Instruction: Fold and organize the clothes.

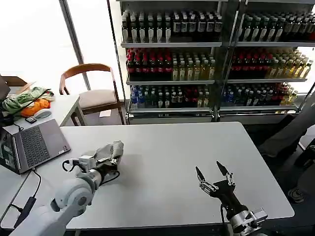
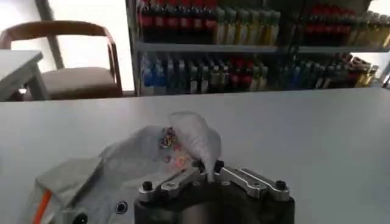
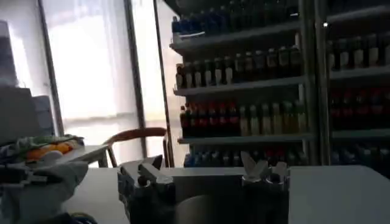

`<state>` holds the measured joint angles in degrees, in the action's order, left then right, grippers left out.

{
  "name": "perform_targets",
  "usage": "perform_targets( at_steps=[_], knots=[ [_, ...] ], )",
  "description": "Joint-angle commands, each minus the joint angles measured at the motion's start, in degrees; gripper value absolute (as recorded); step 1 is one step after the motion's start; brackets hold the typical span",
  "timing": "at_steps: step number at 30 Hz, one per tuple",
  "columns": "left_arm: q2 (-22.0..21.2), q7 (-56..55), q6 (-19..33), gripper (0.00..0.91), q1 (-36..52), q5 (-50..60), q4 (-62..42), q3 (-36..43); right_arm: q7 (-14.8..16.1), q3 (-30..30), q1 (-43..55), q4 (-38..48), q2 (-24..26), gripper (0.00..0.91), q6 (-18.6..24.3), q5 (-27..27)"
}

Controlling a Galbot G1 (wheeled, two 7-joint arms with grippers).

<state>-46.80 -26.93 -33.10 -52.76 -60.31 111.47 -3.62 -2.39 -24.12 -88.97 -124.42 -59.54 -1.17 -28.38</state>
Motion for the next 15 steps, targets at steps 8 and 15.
perform_targets(
  at_steps=[8, 15],
  knots=[
    [-6.7, -10.5, 0.0, 0.907, 8.4, -17.6, 6.1, 12.2, -6.4, 7.9, 11.8, 1.7, 1.9, 0.907, -11.3, -11.5],
    [-5.4, -7.6, 0.0, 0.907, 4.3, -19.3, 10.3, 4.2, -7.8, 10.2, 17.1, 3.8, 3.3, 0.907, -14.2, -19.0]
  ],
)
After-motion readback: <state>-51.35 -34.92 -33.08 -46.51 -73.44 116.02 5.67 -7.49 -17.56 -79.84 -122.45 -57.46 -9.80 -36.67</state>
